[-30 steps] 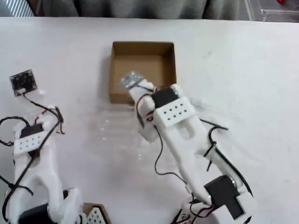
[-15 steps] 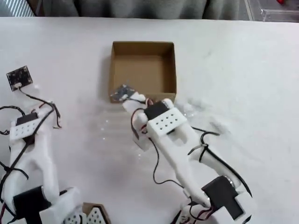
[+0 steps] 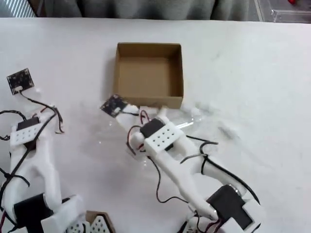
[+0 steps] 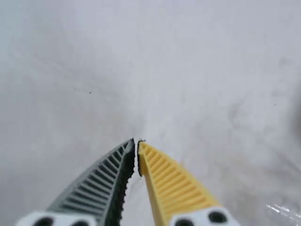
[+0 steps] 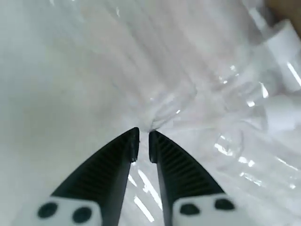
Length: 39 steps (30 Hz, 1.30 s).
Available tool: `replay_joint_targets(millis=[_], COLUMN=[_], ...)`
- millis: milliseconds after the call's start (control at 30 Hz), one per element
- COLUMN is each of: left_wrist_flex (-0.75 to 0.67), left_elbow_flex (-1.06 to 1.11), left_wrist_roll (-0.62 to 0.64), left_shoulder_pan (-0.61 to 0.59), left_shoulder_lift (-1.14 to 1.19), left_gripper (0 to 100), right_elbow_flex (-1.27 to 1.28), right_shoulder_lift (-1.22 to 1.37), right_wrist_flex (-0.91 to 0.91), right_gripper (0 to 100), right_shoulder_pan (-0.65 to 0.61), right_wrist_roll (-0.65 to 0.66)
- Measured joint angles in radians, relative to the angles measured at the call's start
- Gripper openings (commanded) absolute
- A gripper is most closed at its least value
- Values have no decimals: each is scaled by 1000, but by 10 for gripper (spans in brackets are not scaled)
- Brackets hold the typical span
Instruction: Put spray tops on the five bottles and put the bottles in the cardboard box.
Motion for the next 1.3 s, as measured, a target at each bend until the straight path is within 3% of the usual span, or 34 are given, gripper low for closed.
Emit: replay_joint_targets(millis=[267, 433, 600, 733, 867, 1100, 1300], left_wrist_flex=[0, 0, 0, 15, 140, 571, 646], left_elbow_flex=[0, 0, 0, -9, -83, -275, -302], left_wrist_roll=[5, 5, 5, 9, 98, 229, 227], left_shoulder_pan=[-15, -20, -20, -41, -52, -41, 0], left_shoulder_lift=[0, 0, 0, 0, 0, 0, 0], left_gripper=[24, 24, 24, 24, 24, 24, 23], right_elbow_flex=[0, 2, 2, 2, 2, 2, 3], right_shoulder_lift=[0, 0, -26, -103, -169, -196, -196], right_wrist_flex=[-163, -212, -123, 26, 64, 64, 41], right_gripper=[17, 20, 22, 22, 22, 20, 21], right_shoulder_pan=[-127, -149, -127, -91, -20, 91, 146], right_wrist_roll=[-6, -86, -94, -3, 46, 121, 144])
